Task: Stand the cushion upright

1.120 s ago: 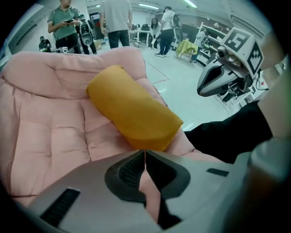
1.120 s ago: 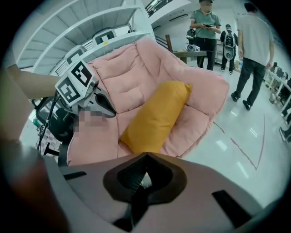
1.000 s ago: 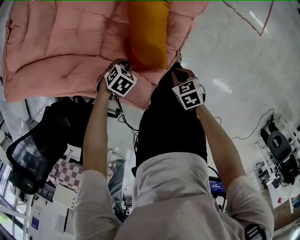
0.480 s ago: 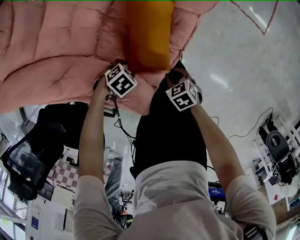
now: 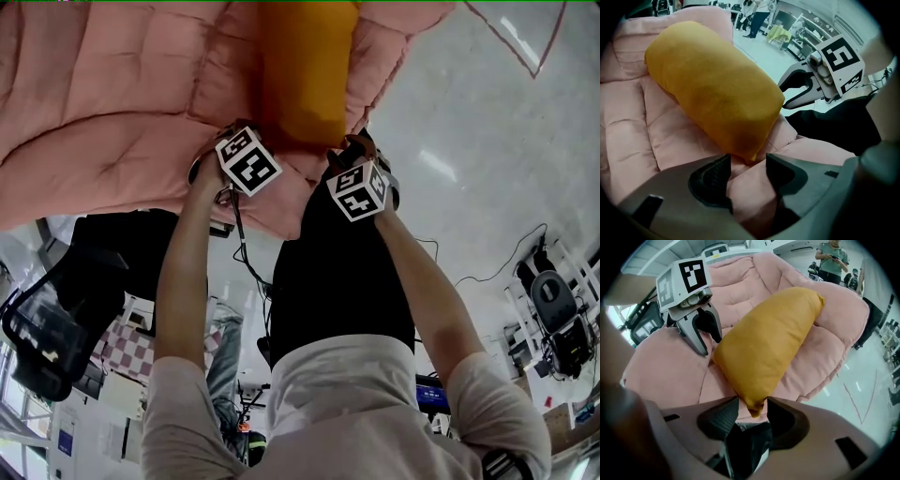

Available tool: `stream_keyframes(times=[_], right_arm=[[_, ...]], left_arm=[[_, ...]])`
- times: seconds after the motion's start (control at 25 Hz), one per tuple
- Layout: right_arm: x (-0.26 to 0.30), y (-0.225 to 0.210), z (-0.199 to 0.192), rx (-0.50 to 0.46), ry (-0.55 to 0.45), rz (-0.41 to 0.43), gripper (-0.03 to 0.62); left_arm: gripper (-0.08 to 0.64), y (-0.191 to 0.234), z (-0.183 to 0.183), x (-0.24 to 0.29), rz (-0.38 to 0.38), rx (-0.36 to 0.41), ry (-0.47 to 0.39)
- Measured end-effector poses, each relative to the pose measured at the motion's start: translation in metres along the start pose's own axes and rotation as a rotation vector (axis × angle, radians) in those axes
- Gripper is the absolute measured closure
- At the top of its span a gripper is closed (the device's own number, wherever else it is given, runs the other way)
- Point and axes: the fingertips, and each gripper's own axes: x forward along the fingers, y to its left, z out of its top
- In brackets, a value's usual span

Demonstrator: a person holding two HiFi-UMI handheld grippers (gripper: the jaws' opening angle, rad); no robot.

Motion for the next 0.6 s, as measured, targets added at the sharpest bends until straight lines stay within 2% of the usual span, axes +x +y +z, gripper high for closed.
stream_keyframes(times=[0.16,0.44,0.6], right_arm=[[0.006,-0.004,0.001,0.020,-0.011,0.003,0.411],[0.007,-0.008,0.004,0.039,-0.058,0.008,0.419],[0.006,-0.008,0.008,0.012,-0.069,0.013,0.454]], left_arm=[[0.336,0.004,-0.004,0.015,-0.005,-0.036,0.044],[0.334,0.006,0.004,0.028,0.042,0.056,0.117],[0.336,0.008,0.012,0.036,0.057,0.066,0.099]])
